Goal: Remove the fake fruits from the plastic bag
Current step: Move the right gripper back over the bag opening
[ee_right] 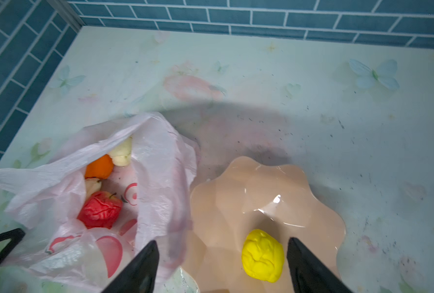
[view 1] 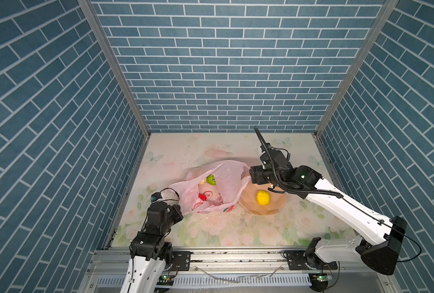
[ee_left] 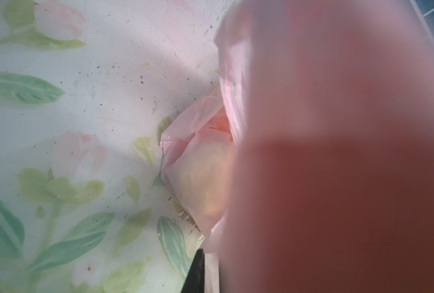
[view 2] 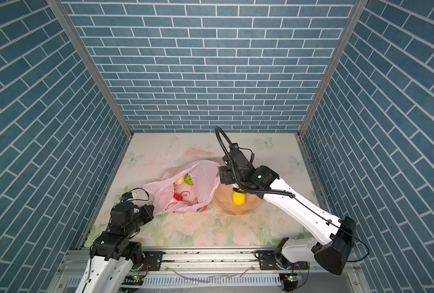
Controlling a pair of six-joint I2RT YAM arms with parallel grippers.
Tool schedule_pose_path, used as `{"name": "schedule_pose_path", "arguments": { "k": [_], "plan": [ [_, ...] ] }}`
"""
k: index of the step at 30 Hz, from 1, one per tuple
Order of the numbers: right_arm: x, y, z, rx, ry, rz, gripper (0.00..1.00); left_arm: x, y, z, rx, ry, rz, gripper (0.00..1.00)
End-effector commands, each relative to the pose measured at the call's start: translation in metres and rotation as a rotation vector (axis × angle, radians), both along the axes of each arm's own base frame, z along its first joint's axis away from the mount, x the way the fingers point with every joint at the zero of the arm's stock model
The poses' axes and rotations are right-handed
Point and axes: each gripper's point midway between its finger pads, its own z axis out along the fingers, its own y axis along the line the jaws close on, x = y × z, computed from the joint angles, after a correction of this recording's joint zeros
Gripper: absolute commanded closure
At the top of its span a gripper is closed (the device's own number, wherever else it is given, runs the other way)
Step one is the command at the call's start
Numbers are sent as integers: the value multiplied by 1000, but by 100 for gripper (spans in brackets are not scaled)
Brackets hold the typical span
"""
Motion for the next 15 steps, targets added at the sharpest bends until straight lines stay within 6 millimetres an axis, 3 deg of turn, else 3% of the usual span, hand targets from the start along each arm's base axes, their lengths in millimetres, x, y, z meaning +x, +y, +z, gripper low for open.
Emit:
{"name": "schedule_pose_path", "arguments": {
  "k": [1,7,11,15],
  "plan": [
    [0,31,5,-64,-41,103,21,3,-1,14,4,-46,-8,86],
    [-4,111,-7,-10,-4,265,22,3,-1,13,2,-44,-9,86],
    [-5,149,-39,-17,65,311,25,3,-2,14,-2,-49,-11,86],
    [-9,175,-71,-10,146,329,31,4,-2,16,-5,-54,-12,86]
  ]
}}
